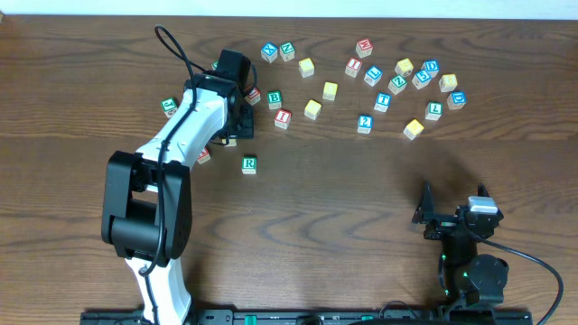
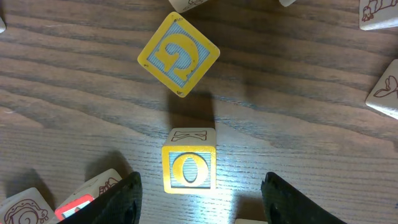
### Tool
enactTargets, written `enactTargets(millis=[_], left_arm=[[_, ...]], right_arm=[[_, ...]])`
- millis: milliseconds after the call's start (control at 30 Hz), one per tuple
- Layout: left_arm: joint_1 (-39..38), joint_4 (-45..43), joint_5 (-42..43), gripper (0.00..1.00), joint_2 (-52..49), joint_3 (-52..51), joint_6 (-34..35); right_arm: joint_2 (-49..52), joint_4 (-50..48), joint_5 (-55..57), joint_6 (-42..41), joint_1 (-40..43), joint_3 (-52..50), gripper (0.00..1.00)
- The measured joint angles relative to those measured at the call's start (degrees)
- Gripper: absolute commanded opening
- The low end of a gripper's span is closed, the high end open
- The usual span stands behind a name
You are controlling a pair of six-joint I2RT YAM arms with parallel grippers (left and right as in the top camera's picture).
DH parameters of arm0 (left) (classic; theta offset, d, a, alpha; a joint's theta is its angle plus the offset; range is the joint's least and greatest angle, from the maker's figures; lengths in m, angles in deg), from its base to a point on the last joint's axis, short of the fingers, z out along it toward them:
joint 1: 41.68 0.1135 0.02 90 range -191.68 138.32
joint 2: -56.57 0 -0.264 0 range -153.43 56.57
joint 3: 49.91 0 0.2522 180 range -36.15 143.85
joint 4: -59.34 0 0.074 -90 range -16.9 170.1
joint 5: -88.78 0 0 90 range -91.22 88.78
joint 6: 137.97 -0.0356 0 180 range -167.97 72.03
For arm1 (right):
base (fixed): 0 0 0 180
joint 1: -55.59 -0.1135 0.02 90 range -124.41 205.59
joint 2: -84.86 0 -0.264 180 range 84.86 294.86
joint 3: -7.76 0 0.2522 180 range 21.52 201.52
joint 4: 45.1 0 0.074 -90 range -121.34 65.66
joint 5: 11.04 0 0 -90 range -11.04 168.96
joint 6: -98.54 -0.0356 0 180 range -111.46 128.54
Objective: Spell out ROBOT
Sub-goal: 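Lower the left gripper and close it on the yellow O block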
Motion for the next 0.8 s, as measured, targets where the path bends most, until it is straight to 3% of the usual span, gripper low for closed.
enactTargets(millis=[800], left_arm=[[2.1,-0.6,0.0,0.60,-0.9,0.0,0.0]], right_arm=[[0.0,0.0,0.0,0.0,0.0,0.0,0.99]])
